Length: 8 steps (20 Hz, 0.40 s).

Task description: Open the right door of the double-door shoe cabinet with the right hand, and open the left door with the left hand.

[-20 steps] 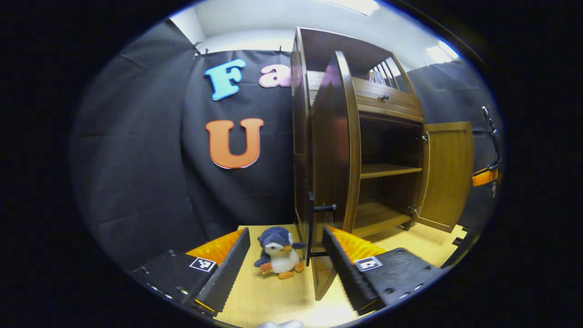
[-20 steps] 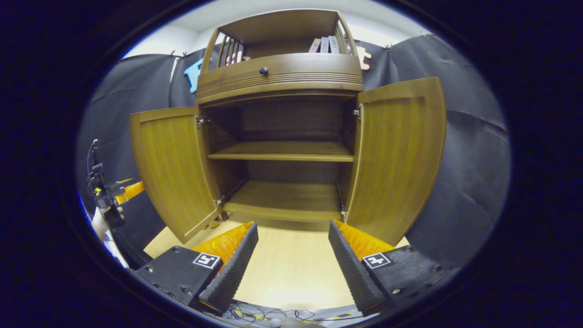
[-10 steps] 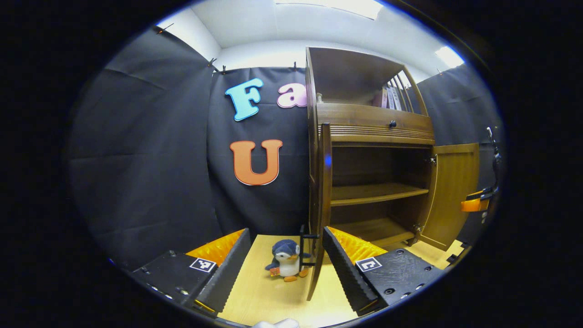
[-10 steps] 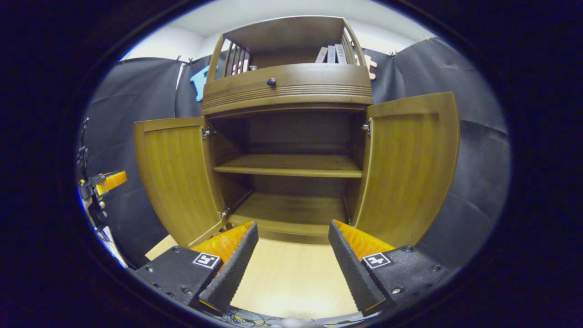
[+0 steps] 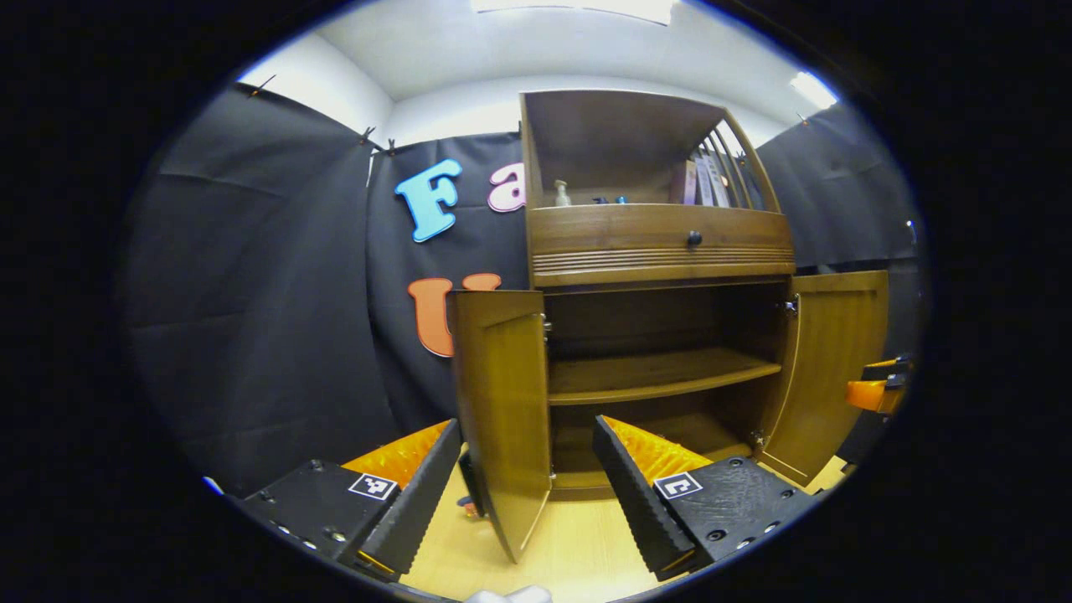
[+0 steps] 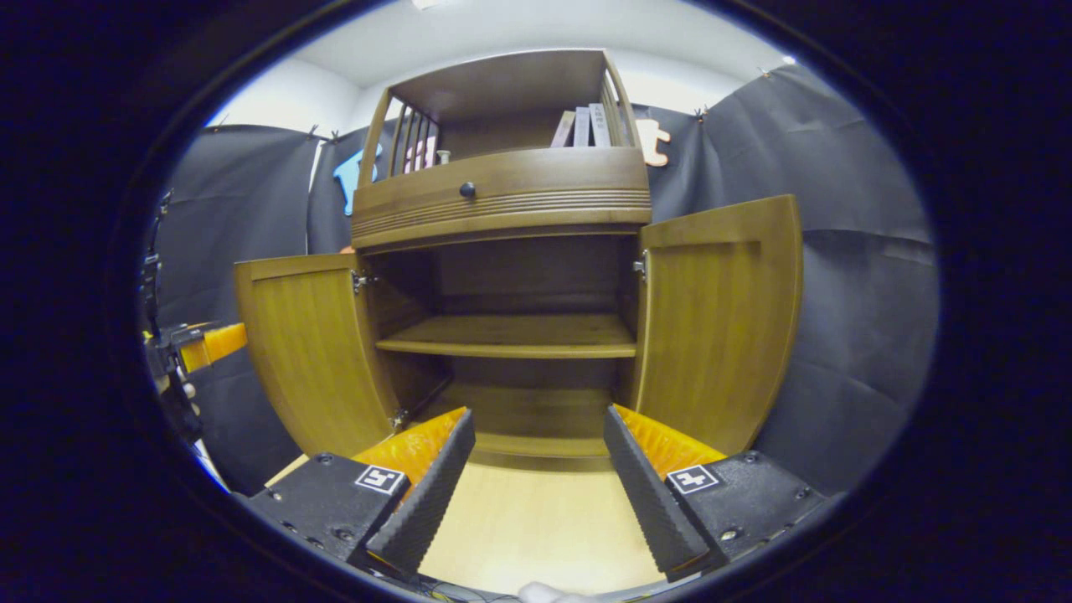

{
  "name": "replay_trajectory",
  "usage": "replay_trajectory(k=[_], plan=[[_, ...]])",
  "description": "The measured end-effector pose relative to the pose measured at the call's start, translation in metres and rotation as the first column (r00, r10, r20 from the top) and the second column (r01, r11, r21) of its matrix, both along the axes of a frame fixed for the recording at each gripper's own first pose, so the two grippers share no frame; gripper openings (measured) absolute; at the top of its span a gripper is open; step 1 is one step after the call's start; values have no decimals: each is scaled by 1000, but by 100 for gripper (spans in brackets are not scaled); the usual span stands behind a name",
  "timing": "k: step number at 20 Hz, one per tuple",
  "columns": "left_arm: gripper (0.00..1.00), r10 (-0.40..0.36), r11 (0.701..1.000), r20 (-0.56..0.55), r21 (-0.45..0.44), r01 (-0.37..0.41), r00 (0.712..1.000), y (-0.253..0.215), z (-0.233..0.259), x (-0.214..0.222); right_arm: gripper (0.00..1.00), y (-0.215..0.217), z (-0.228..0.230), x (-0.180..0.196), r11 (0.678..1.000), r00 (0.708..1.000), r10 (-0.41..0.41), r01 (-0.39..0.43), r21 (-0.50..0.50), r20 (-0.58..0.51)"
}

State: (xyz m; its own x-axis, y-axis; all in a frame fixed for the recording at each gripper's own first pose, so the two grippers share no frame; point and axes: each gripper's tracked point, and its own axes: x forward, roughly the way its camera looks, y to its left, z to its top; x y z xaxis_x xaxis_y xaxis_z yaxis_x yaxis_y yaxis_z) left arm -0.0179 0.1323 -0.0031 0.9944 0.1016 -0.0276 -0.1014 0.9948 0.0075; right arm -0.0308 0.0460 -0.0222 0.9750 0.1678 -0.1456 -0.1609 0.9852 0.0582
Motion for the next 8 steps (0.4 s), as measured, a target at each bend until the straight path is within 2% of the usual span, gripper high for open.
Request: replay_trajectory(k=[2,3,4,7,8], plan=[[95,-29,1000,-14,-3,29,999,-35,-7,6,100,-9,0,1,1000,1000,-11,11,10,-5],[100,-48,999,-22,-5,48,999,-52,-12,8,99,-13,1,1,1000,1000,-18,18,17,-2],[95,-62,998,-32,-9,62,998,-67,-19,7,99,-17,0,1,1000,1000,-23,23,20,-4],[96,-90,996,-35,-3,90,995,-103,-27,4,99,-25,-1,4,999,999,-33,33,20,-8],[90,-97,995,-37,5,97,995,-109,-28,4,99,-28,-2,4,999,999,-36,37,20,-7]])
